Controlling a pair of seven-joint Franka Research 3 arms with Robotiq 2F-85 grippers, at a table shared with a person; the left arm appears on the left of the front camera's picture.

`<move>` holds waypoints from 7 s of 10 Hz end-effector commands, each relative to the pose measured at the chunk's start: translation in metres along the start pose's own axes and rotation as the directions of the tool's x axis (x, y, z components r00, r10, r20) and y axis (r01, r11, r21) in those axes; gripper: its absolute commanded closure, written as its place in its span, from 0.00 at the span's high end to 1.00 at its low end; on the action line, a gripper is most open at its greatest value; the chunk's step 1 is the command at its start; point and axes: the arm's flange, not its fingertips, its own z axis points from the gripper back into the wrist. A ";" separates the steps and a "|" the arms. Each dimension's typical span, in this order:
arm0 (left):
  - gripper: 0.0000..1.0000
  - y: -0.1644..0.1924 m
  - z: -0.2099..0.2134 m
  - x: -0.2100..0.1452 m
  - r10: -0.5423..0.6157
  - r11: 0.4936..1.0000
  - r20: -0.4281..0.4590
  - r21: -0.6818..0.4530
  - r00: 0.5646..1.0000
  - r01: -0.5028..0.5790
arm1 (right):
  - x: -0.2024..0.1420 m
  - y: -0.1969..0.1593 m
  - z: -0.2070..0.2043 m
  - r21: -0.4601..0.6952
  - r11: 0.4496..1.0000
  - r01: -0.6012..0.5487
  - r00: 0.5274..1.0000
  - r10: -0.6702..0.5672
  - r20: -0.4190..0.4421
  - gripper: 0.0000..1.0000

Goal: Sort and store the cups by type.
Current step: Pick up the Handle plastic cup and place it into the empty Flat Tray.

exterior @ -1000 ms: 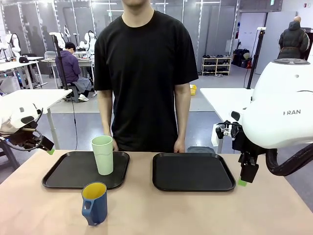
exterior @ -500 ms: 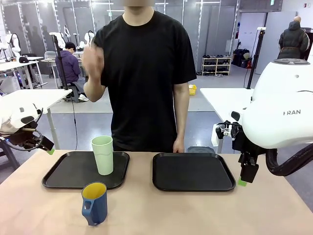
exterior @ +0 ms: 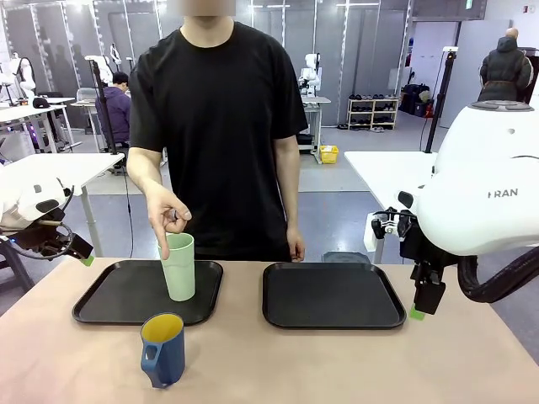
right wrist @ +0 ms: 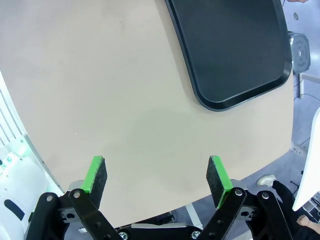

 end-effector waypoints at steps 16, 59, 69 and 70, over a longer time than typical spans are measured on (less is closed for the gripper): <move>1.00 -0.017 0.017 -0.007 -0.876 0.473 -0.016 -0.223 0.482 0.852 | 0.000 0.002 0.001 -0.009 1.000 0.018 1.000 -0.018 -0.019 1.00; 1.00 -0.064 -0.128 -0.086 -0.477 0.035 0.738 -0.526 0.477 0.849 | 0.000 0.002 0.001 -0.009 1.000 0.018 1.000 -0.018 -0.019 1.00; 1.00 -0.082 -0.151 -0.104 -0.252 0.015 0.832 -0.508 0.495 0.861 | 0.000 0.002 0.001 -0.009 1.000 0.018 1.000 -0.018 -0.019 1.00; 1.00 -0.082 -0.151 -0.105 -0.242 0.009 0.837 -0.504 0.491 0.864 | 0.000 0.002 0.001 -0.009 1.000 0.018 1.000 -0.018 -0.019 1.00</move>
